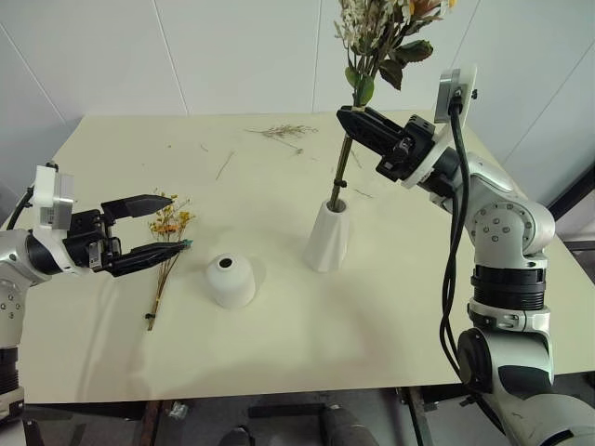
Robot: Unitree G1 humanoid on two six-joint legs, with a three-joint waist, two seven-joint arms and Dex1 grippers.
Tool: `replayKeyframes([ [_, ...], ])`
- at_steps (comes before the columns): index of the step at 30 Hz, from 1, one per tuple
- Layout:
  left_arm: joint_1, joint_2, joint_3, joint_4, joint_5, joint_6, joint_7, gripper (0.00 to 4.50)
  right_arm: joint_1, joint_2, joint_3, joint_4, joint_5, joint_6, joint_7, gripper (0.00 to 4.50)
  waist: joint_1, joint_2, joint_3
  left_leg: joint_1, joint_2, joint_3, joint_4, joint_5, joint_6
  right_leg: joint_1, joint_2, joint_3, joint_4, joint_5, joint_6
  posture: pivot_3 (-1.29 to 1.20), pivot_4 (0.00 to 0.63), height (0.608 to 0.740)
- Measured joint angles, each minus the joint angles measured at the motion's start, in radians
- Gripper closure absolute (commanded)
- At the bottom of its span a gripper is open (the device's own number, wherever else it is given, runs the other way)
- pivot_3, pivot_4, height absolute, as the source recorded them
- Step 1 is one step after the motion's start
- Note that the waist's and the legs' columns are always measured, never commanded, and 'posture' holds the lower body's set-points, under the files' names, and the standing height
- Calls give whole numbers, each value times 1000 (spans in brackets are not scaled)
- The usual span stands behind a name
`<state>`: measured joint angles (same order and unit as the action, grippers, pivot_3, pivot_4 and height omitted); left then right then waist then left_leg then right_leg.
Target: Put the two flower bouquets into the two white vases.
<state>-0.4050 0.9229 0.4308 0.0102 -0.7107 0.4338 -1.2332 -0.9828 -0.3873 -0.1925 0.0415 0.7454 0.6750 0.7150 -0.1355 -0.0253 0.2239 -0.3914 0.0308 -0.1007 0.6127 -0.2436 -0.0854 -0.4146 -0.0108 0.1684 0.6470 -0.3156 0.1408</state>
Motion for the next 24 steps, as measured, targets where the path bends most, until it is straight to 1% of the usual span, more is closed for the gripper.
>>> replayKeyframes([
  [7,-3,0,0,0,0,0,1,0,28,6,1,27,-18,-49,14,4366,0,0,0,0,0,0,-1,0,0,0,0,0,-1,0,0,0,150,740],
  [17,-4,0,0,0,0,0,8,0,103,37,50,34,-73,-131,47,4366,-1,0,0,0,0,0,-1,0,0,0,0,0,-1,0,0,0,150,740],
  [19,-4,0,0,0,0,0,10,0,117,47,60,24,-80,-139,47,3637,-1,0,0,0,0,0,-1,0,0,0,0,0,-1,0,0,0,150,740],
  [21,-4,0,1,0,0,-1,12,0,132,50,66,21,-93,-161,45,3150,0,0,0,0,0,0,-1,0,0,0,0,0,-1,0,0,0,150,740],
  [24,-4,0,1,0,0,-3,18,0,136,49,64,36,-123,-221,46,2103,0,0,0,0,0,0,-1,0,0,0,0,0,-1,0,0,0,150,740],
])
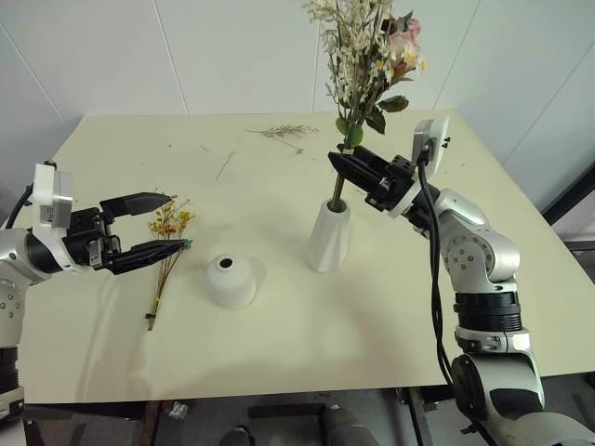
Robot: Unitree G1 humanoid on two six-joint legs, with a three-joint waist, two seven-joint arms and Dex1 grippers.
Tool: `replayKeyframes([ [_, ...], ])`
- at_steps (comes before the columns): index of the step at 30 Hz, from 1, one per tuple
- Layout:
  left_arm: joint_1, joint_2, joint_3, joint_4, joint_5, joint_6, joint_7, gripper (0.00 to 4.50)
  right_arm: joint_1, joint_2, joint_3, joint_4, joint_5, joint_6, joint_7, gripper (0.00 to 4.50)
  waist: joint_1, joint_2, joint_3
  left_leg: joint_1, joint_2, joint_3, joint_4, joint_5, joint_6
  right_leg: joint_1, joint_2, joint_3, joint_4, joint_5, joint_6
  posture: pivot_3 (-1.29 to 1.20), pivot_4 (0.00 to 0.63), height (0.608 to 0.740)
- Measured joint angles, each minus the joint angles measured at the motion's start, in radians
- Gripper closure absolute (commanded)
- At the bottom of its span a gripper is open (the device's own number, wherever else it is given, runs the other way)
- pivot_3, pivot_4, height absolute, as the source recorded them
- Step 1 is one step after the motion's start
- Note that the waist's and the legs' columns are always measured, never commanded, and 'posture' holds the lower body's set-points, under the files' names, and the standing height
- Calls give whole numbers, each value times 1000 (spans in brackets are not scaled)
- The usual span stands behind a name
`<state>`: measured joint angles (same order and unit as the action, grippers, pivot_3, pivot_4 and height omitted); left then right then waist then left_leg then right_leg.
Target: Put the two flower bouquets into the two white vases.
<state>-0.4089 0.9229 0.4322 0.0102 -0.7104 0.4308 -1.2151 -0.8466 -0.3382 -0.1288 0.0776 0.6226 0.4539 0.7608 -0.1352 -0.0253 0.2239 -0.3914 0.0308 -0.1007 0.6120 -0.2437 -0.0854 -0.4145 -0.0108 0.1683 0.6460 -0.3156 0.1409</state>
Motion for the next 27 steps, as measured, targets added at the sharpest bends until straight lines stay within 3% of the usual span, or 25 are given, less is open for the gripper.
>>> replayKeyframes([
  [5,2,1,2,0,4,-12,1,0,15,-33,-10,-5,-6,-35,40,415,1,0,0,0,0,0,0,0,0,0,0,0,-1,0,0,0,150,740],
  [9,8,2,19,3,6,-20,1,0,60,-77,-22,-45,8,-35,86,415,1,0,0,0,0,0,0,0,0,0,0,0,-1,0,0,0,150,740],
  [19,-10,5,20,14,10,-28,-3,0,89,-67,-34,-88,28,-39,90,415,1,0,0,0,0,0,0,0,0,0,0,0,-1,0,0,0,150,740],
  [27,-15,16,19,37,13,-28,-13,0,54,-142,-42,-11,32,31,90,415,2,0,0,0,0,0,1,0,0,0,0,0,0,0,0,0,150,740],
])
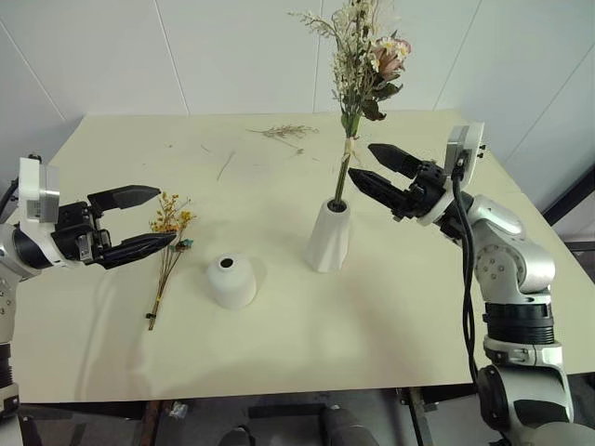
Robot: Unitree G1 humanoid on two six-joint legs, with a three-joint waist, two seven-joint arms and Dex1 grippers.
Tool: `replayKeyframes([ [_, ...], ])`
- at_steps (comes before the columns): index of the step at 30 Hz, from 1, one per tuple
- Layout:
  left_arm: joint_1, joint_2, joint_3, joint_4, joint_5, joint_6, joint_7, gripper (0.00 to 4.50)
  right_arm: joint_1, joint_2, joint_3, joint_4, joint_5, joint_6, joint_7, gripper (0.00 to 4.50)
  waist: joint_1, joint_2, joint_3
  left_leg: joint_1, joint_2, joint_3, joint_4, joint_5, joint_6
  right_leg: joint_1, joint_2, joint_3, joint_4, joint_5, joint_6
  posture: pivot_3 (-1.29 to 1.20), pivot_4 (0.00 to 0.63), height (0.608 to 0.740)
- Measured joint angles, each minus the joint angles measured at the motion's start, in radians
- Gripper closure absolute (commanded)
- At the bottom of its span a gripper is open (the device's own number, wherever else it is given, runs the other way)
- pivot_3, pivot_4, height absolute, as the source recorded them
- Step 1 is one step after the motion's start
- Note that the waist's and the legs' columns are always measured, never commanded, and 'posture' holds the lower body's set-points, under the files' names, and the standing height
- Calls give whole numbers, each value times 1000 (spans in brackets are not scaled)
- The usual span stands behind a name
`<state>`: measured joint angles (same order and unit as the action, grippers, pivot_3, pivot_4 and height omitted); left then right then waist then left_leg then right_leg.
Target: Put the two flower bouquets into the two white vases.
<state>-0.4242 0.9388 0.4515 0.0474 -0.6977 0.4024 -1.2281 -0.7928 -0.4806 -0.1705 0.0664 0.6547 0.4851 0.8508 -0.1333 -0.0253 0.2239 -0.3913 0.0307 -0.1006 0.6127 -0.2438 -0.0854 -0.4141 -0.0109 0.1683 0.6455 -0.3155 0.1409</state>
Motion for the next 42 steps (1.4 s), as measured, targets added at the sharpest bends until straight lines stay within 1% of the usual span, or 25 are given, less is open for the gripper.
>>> replayKeyframes([
  [5,1,0,-1,1,2,-1,-5,0,-100,-88,-7,140,4,118,21,415,-2,0,0,0,0,0,0,0,0,0,0,0,-1,0,0,0,150,740],
  [10,2,0,-1,2,3,-6,-5,0,-210,-86,2,359,-3,156,103,415,-4,0,0,0,0,0,-1,0,0,0,0,0,-1,0,0,0,150,740],
  [14,1,0,-3,4,3,-7,-5,0,-306,-76,-11,491,61,275,210,415,-4,0,0,0,0,0,-1,0,0,0,0,0,-1,0,0,0,150,740],
  [16,1,0,-3,5,3,-7,-6,0,-352,-76,-23,542,73,302,250,415,-3,0,0,0,0,0,-1,0,0,0,0,0,-1,0,0,0,150,740],
  [21,2,0,-3,5,3,-7,-7,0,-405,-76,-31,653,57,300,324,415,-4,0,0,0,0,0,-1,0,0,0,0,0,-1,0,0,0,150,740],
  [28,1,0,-2,5,3,-7,-7,0,-444,-57,7,702,4,296,423,415,-7,0,0,0,0,0,-1,0,0,0,0,0,-1,0,0,0,150,740],
  [38,1,0,-2,5,3,-7,-7,0,-474,-17,26,869,-112,187,467,415,-7,0,0,-1,0,0,-1,0,0,0,0,0,-1,0,0,0,150,740],
  [42,2,0,-2,5,3,-7,-6,0,-502,-11,27,904,-143,147,486,415,-7,0,0,0,0,0,-1,0,0,-1,0,0,-1,0,0,0,150,740],
])
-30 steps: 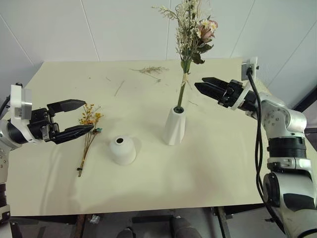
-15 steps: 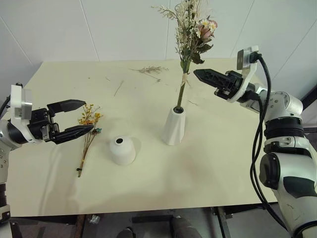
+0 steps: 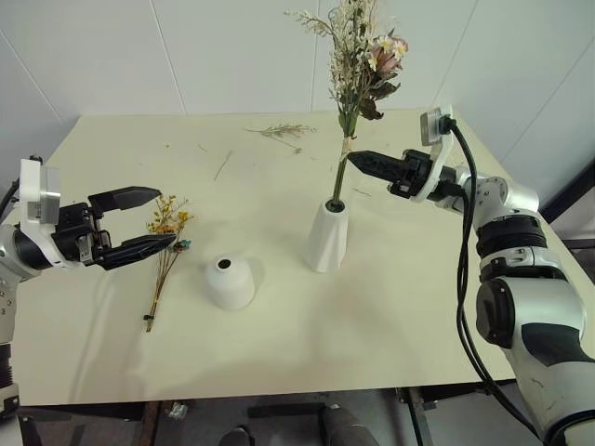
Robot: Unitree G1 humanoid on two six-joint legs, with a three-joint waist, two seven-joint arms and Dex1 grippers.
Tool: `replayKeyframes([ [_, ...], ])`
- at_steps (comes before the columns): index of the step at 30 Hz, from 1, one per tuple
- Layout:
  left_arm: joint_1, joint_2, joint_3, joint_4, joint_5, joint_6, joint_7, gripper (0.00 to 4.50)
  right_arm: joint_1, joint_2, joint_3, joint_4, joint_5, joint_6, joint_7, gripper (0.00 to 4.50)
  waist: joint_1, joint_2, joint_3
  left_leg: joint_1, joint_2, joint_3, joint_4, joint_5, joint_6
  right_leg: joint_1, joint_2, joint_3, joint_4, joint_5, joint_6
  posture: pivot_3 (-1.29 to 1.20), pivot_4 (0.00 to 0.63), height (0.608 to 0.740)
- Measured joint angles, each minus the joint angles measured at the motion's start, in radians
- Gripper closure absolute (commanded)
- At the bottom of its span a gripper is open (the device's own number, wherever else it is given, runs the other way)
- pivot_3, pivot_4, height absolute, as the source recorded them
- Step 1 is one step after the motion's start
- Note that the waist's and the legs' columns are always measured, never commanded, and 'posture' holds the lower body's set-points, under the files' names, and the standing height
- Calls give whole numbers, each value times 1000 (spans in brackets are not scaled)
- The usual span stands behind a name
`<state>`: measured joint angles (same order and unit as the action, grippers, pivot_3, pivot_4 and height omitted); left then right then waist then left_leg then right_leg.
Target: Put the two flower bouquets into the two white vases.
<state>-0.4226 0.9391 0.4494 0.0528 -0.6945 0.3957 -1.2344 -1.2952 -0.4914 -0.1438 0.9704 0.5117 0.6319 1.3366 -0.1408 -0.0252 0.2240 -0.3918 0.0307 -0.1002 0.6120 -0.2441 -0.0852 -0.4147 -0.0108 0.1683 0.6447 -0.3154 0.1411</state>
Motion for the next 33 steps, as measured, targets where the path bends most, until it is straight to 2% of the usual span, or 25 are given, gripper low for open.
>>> replayKeyframes([
  [15,-13,0,0,1,0,-3,0,0,-70,60,-63,95,-18,-79,15,415,-1,0,0,0,0,0,0,0,0,0,0,0,1,0,0,0,150,740],
  [33,-37,0,-20,27,10,-11,0,0,-1,59,-83,-73,34,55,59,415,-1,0,0,0,0,0,0,0,0,0,0,0,1,0,0,0,150,740],
])
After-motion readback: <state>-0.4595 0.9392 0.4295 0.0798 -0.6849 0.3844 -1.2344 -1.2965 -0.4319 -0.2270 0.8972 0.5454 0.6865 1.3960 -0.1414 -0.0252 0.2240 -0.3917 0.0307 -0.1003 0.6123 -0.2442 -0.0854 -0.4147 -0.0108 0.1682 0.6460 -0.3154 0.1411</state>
